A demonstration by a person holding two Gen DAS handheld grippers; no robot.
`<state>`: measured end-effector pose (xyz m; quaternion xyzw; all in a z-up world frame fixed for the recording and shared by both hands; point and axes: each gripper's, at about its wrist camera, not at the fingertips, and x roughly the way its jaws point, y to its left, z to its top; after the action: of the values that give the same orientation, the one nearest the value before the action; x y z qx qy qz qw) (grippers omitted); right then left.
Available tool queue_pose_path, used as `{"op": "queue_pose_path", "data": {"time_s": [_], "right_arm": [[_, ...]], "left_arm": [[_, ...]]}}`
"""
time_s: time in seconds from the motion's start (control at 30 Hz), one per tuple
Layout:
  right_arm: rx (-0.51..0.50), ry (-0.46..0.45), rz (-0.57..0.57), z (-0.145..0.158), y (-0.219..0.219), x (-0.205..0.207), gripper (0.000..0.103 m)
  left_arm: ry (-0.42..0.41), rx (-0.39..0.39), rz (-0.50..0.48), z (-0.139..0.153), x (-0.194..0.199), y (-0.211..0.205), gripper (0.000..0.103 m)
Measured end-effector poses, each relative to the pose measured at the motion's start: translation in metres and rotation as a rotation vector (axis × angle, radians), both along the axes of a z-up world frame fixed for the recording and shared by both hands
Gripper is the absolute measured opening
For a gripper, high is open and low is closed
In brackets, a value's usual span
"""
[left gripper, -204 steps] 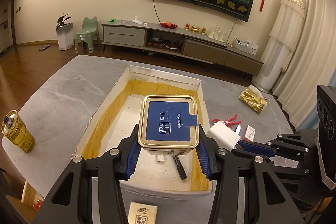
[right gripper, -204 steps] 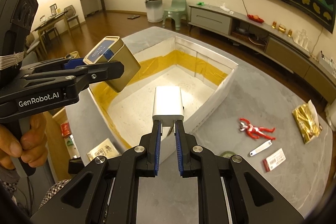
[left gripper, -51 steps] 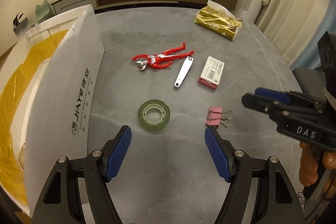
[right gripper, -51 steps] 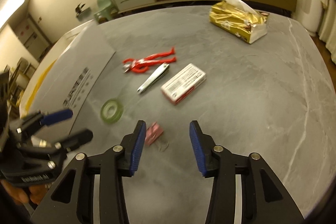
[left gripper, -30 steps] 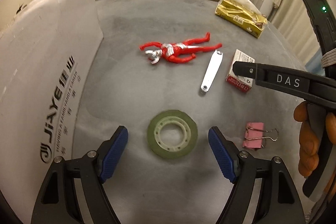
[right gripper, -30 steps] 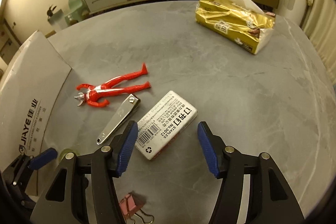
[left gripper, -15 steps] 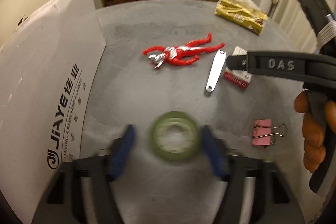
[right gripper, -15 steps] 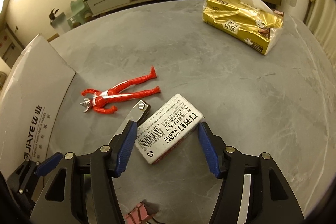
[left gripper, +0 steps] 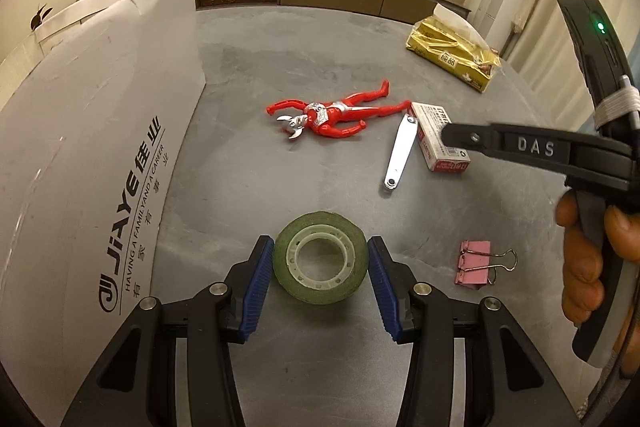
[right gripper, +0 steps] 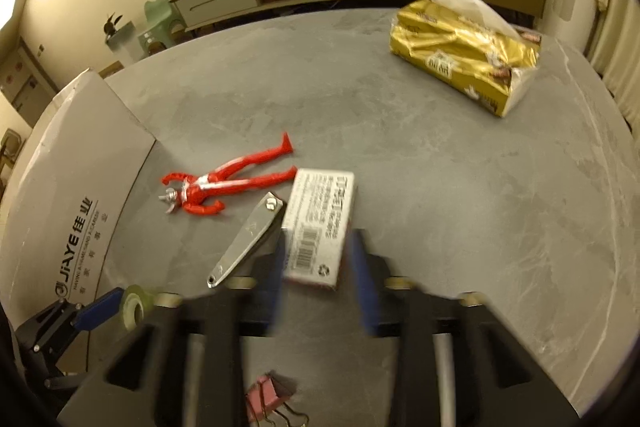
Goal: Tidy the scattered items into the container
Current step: 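Grasp the green tape roll with the left tool while the right tool grasps the staples box, then carry the tape roll and staples box over the white box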
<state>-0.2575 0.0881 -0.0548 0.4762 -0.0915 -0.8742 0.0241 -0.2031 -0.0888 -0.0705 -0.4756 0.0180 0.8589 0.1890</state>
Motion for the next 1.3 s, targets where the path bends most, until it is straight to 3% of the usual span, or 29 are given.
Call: {"op": "queue_pose_path", "data": {"time_s": [0.03, 0.23, 0.3, 0.77, 1.3], "right_arm": [[0.024, 0.002, -0.004, 0.001, -0.003, -0.003, 0.057], [0.114, -0.036, 0.022, -0.015, -0.016, -0.015, 0.055], [0.101, -0.027, 0.015, -0.013, -0.012, -0.008, 0.039], [-0.003, -0.021, -0.045, -0.008, 0.033, 0.056, 0.039], [0.008, -0.004, 0.053, 0.009, -0.004, 0.112, 0.039]], "left_arm": [[0.002, -0.001, 0.000, 0.001, 0.001, 0.000, 0.049], [0.015, -0.007, -0.006, 0.002, 0.005, 0.002, 0.049], [0.026, -0.007, -0.005, 0.005, 0.006, 0.001, 0.049], [0.026, 0.023, -0.027, 0.012, 0.020, 0.002, 0.049], [0.009, 0.047, -0.049, 0.016, 0.089, 0.013, 0.049]]}}
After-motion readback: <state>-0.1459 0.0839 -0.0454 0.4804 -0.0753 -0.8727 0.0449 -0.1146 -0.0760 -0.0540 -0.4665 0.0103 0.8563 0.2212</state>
